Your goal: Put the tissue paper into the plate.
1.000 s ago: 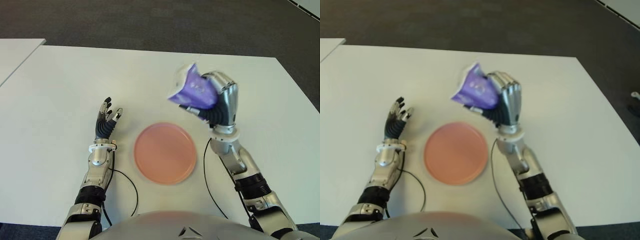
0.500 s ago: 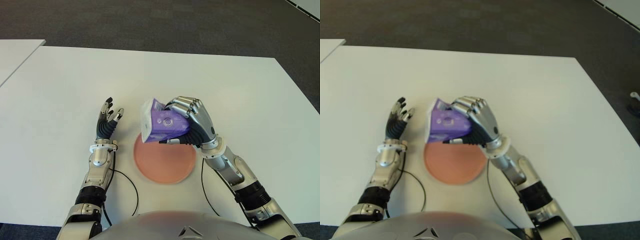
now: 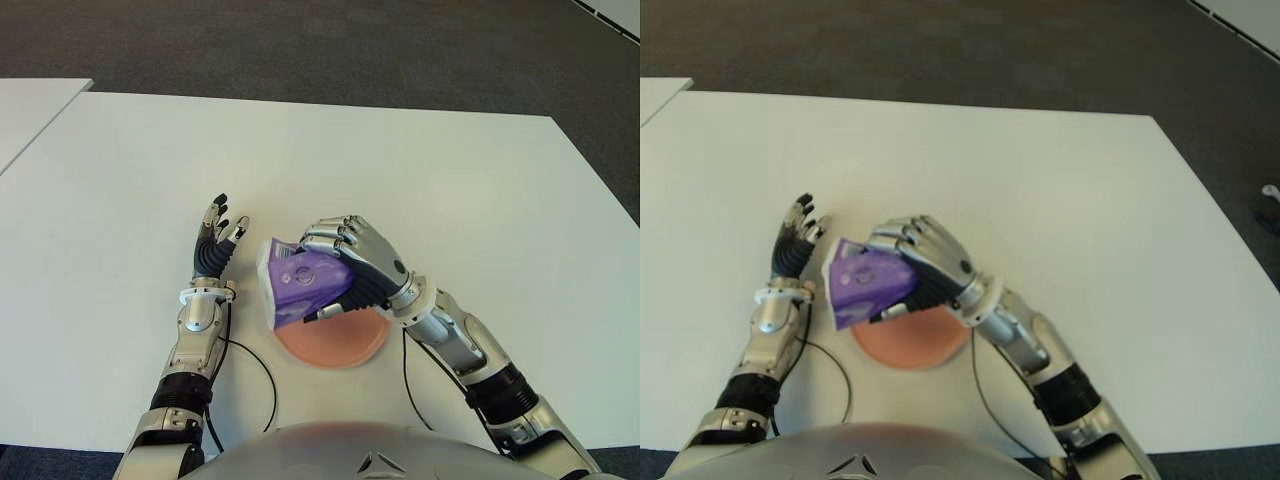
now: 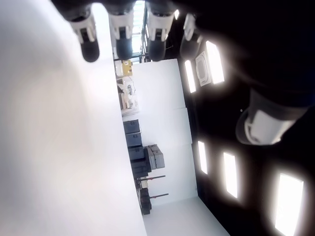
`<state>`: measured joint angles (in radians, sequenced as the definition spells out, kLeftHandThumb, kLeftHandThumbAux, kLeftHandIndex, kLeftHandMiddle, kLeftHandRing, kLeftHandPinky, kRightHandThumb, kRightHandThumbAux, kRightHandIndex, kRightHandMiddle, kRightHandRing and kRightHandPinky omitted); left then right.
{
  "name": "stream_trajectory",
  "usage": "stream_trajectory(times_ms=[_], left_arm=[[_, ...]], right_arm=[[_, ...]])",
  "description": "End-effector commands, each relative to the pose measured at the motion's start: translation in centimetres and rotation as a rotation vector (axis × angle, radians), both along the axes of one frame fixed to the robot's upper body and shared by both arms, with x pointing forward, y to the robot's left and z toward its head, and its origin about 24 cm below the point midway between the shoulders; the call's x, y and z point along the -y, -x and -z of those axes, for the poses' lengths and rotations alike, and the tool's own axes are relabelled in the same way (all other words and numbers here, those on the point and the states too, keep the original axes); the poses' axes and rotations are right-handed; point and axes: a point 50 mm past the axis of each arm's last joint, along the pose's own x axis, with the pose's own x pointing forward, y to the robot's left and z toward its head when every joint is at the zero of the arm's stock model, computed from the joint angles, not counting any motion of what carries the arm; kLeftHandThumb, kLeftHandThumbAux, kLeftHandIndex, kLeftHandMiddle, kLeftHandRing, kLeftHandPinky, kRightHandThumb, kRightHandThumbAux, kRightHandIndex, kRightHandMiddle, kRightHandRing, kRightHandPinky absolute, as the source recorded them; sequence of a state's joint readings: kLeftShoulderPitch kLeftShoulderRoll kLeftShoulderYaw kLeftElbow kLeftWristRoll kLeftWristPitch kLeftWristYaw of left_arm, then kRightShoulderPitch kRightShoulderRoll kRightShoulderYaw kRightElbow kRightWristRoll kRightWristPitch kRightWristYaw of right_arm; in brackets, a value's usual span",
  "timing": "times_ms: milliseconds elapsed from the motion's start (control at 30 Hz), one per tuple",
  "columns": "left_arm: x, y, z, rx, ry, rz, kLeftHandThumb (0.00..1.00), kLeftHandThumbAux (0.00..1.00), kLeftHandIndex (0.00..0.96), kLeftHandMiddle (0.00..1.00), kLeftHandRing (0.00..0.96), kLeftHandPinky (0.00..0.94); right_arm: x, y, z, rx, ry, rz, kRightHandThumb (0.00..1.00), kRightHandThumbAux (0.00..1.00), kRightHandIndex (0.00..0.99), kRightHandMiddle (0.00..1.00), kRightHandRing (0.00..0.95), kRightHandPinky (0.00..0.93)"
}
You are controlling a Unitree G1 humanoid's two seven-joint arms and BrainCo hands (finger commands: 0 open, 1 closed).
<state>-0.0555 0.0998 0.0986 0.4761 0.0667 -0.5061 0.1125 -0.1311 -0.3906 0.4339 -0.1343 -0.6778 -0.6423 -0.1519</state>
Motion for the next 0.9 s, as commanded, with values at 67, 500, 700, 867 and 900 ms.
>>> stream_trajectory(times_ms=[67, 500, 700, 867, 900], left_arm=[[0.1, 0.3, 0.4, -0.023, 0.008, 0.003, 0.000, 0.503, 0.000, 0.000, 0.000, 0.000], [0.1, 0.4, 0.4, -0.031, 0.011, 0.006, 0.000, 0.495, 0.000, 0.000, 0.000, 0.000], [0.1, 0.4, 0.4, -0.037, 0.001, 0.003, 0.000, 0.492, 0.000, 0.000, 0.000, 0.000], [0.0, 0.5, 0.4, -0.033, -0.012, 0.004, 0.000, 0.492, 0.000, 0.000, 0.000, 0.000], [0.0, 0.5, 0.4, -0.032, -0.014, 0.004, 0.000, 0.492, 0.000, 0.000, 0.000, 0.000]], right_arm=[[0.3, -0.3, 0.9, -0.046, 0.055, 0.003, 0.854, 0.678, 0.399, 0.531, 0.811, 0.818], [-0.1, -1.2, 3.0, -0.141, 0.176, 0.048, 0.856, 0.678, 0.399, 0.529, 0.801, 0.813], [0.0, -1.3, 3.5, -0.159, 0.194, 0.091, 0.856, 0.677, 0.402, 0.526, 0.797, 0.798], [0.1, -1.4, 3.7, -0.160, 0.195, 0.113, 0.857, 0.677, 0.403, 0.525, 0.795, 0.798], [0.2, -1.4, 3.8, -0.160, 0.195, 0.120, 0.857, 0.677, 0.403, 0.525, 0.795, 0.799]])
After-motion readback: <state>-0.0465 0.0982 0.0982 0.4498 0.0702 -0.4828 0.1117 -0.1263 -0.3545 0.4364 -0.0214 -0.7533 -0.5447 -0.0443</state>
